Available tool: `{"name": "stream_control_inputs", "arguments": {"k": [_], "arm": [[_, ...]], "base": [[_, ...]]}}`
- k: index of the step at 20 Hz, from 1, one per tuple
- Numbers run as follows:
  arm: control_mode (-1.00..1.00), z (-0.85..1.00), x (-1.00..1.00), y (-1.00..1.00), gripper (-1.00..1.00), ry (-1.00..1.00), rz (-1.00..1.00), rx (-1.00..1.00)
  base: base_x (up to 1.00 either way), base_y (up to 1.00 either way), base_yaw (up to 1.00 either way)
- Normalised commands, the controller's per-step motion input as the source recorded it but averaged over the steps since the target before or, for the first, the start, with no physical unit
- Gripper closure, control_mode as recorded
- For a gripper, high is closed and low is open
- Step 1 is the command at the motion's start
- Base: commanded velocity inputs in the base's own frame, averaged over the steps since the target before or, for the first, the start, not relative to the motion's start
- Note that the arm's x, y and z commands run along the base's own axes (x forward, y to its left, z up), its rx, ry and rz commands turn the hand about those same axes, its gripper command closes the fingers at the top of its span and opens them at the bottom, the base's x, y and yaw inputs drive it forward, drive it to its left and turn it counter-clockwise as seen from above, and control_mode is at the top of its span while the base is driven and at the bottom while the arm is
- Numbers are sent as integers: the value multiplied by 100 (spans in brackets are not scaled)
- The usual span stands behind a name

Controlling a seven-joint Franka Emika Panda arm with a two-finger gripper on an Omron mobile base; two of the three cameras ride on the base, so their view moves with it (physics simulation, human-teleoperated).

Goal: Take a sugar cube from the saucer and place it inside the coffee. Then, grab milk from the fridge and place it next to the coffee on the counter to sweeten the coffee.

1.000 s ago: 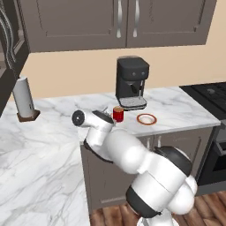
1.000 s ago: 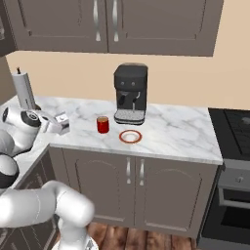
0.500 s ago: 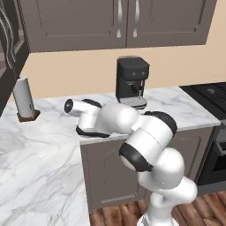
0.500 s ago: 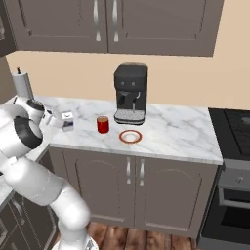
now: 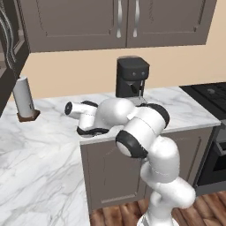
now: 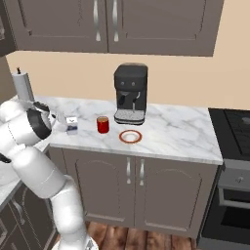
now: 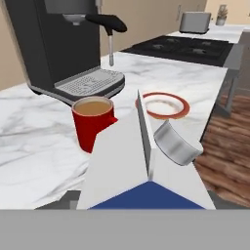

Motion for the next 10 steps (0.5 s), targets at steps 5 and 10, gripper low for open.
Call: {"name": "stream_control_inputs", "arguments": {"k": [5,10], "arm": [[-100,-23,29,-16,100,0,-6,0],[-100,-12,26,-1,100,-4,-8,0]], "base": [[0,0,0],[0,0,0]]}}
